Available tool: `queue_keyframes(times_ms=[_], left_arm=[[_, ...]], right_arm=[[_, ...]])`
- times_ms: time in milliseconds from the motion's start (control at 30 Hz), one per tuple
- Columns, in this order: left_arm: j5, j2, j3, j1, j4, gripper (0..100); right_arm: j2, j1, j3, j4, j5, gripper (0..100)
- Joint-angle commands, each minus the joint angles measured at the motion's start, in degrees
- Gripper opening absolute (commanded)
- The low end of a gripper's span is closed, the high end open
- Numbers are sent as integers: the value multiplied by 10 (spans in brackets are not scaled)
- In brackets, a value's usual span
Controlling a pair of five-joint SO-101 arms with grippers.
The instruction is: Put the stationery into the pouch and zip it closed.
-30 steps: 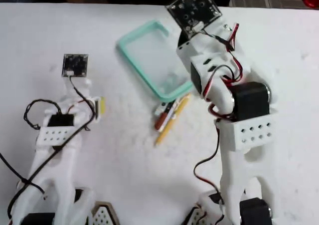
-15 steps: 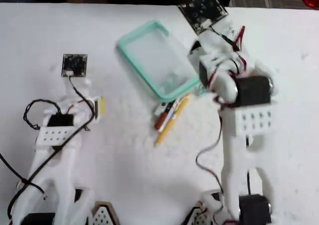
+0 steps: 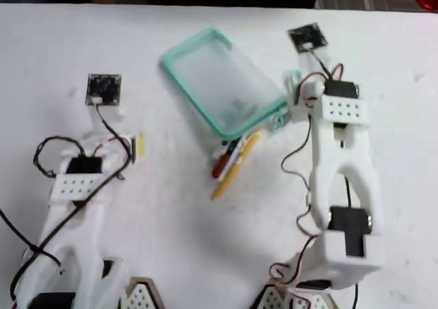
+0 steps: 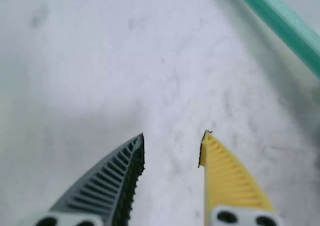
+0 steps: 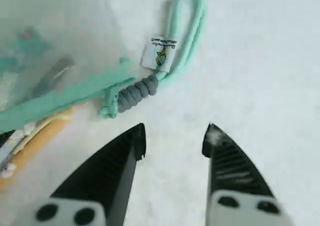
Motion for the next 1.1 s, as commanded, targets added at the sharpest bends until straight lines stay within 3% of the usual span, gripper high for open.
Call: queue_keyframes(times_ms=[0, 200, 533, 1067], left_arm=[[4, -5, -7, 21, -34, 205], [4, -5, -6, 21, -34, 205], [4, -5, -8, 21, -34, 204], [4, -5, -9, 21, -33, 205]], right_arm=[[35, 12, -10, -40, -74, 190], [130, -9, -123, -3, -166, 191], [341, -45, -401, 144, -229, 191], [602, -46, -734, 304, -238, 190]])
